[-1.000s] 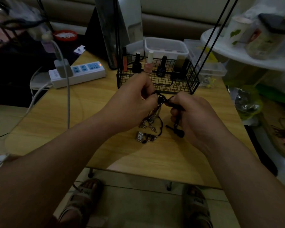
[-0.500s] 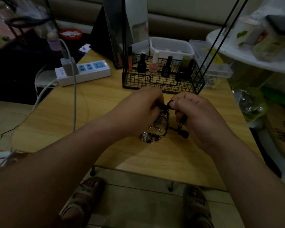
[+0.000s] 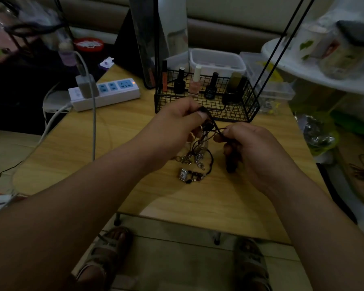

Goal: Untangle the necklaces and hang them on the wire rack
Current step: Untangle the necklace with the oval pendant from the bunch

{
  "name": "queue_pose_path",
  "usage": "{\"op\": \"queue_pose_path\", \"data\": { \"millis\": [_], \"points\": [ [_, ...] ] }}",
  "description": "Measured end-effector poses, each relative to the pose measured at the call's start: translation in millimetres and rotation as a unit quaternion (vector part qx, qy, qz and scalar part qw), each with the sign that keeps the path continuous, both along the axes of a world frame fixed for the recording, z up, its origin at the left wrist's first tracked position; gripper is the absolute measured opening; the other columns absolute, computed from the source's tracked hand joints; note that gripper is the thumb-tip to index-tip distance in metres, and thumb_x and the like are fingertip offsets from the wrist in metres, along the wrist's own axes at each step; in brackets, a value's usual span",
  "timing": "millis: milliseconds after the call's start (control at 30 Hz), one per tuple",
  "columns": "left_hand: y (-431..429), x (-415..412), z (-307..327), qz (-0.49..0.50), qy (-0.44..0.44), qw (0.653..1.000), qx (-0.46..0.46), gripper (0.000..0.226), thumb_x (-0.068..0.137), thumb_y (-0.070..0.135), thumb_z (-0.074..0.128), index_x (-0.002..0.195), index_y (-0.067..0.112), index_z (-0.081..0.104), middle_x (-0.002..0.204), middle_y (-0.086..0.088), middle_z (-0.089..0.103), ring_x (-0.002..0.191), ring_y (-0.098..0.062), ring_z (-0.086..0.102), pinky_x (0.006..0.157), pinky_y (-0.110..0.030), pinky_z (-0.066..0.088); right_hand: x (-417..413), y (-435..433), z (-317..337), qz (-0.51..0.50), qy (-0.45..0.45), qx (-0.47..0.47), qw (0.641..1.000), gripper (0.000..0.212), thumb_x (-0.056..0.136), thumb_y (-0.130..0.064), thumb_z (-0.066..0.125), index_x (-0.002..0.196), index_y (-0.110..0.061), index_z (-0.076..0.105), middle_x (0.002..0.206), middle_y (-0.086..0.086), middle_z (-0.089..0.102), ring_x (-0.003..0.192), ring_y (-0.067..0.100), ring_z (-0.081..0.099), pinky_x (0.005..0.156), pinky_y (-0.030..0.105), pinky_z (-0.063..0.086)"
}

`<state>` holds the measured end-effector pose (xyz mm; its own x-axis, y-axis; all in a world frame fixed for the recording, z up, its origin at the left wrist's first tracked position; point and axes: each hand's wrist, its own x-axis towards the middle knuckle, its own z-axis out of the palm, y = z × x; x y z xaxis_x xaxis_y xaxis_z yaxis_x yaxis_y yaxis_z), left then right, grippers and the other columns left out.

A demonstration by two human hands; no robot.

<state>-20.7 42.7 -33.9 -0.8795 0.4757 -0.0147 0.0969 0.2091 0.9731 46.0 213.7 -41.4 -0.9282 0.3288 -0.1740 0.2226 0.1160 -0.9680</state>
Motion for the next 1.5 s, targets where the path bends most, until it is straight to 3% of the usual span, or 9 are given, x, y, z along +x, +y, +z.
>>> {"op": "queue_pose_path", "data": {
  "millis": [100,233,367,533,667,800,933,1333,1500],
  "points": [
    [-3,-7,-2,-0.024,-0.064,0.995,0.069,0.019,0.104,0.018,0.055,0.093,0.020,0.070,0.087,-0.005,0.064,0.073,-0.019,0.054,0.064,-0.032,0.042,0,0,1,-0.003,0.002,0.018,1.000,0.014,0.091,-0.021,0.063,0.082,-0.018,0.073,0.085,0.004,0.074,0.070,0.015,0.052,0.068,0.038,0.040],
    [-8,-12,0,-0.109,-0.098,0.989,-0.008,0.015,0.089,0.029,0.055,0.080,0.020,0.063,0.075,-0.008,0.053,0.066,-0.020,0.044,0.057,-0.032,0.034,2,1,2,0.010,-0.004,0.083,0.996,0.017,0.089,-0.029,0.065,0.085,-0.015,0.074,0.082,0.013,0.066,0.071,0.017,0.052,0.070,0.041,0.041],
    [-7,-7,4,-0.158,0.000,0.978,-0.138,0.028,0.097,0.031,0.069,0.074,0.021,0.056,0.063,0.005,0.054,0.056,-0.008,0.046,0.053,-0.027,0.037,3,-1,4,0.031,-0.001,0.119,0.992,0.015,0.092,-0.028,0.066,0.079,-0.021,0.070,0.064,-0.010,0.058,0.068,0.012,0.052,0.061,0.035,0.041],
    [-7,-3,5,-0.145,0.042,0.982,-0.117,0.029,0.104,0.038,0.060,0.081,0.020,0.064,0.068,0.002,0.055,0.056,-0.009,0.046,0.051,-0.023,0.040,5,-3,3,0.044,-0.006,0.124,0.991,0.014,0.092,-0.027,0.068,0.080,-0.019,0.069,0.073,-0.002,0.062,0.066,0.012,0.055,0.056,0.033,0.042],
    [-6,-6,5,-0.092,0.048,0.993,-0.058,0.029,0.106,0.041,0.055,0.091,0.024,0.074,0.080,0.003,0.064,0.077,-0.018,0.058,0.072,-0.039,0.049,5,-1,0,0.008,-0.007,0.116,0.993,0.013,0.091,-0.024,0.068,0.078,-0.020,0.067,0.064,-0.002,0.058,0.057,0.016,0.052,0.055,0.034,0.040],
    [-7,-12,3,-0.072,-0.010,0.997,0.029,0.028,0.109,0.028,0.051,0.102,0.016,0.075,0.069,0.003,0.060,0.085,-0.012,0.065,0.087,-0.033,0.049,4,0,-1,-0.006,-0.022,0.084,0.996,0.012,0.090,-0.022,0.069,0.079,-0.020,0.069,0.076,0.002,0.063,0.066,0.018,0.054,0.059,0.035,0.042],
    [-8,-13,2,-0.098,-0.032,0.994,0.035,0.024,0.109,0.018,0.049,0.109,0.012,0.072,0.062,0.001,0.053,0.088,-0.019,0.067,0.102,-0.040,0.050,1,-6,0,-0.001,-0.038,-0.089,0.995,0.011,0.095,-0.013,0.062,0.085,-0.015,0.067,0.081,0.004,0.068,0.070,0.016,0.061,0.056,0.028,0.047],
    [-5,-8,6,-0.145,0.009,0.989,0.013,0.020,0.093,0.023,0.053,0.082,0.020,0.070,0.089,-0.010,0.069,0.087,-0.023,0.065,0.090,-0.048,0.049,-1,-12,-2,-0.007,-0.062,-0.133,0.989,0.007,0.094,-0.009,0.061,0.094,-0.010,0.067,0.075,0.004,0.069,0.060,0.011,0.062,0.049,0.024,0.046],
    [-7,-8,10,-0.119,-0.010,0.991,0.057,0.016,0.086,0.025,0.048,0.080,0.015,0.059,0.083,-0.003,0.072,0.077,-0.022,0.055,0.074,-0.032,0.048,2,-15,0,-0.019,-0.086,-0.151,0.985,0.012,0.096,-0.014,0.058,0.089,-0.011,0.068,0.072,0.002,0.068,0.061,0.013,0.061,0.049,0.024,0.046]
  ]
}}
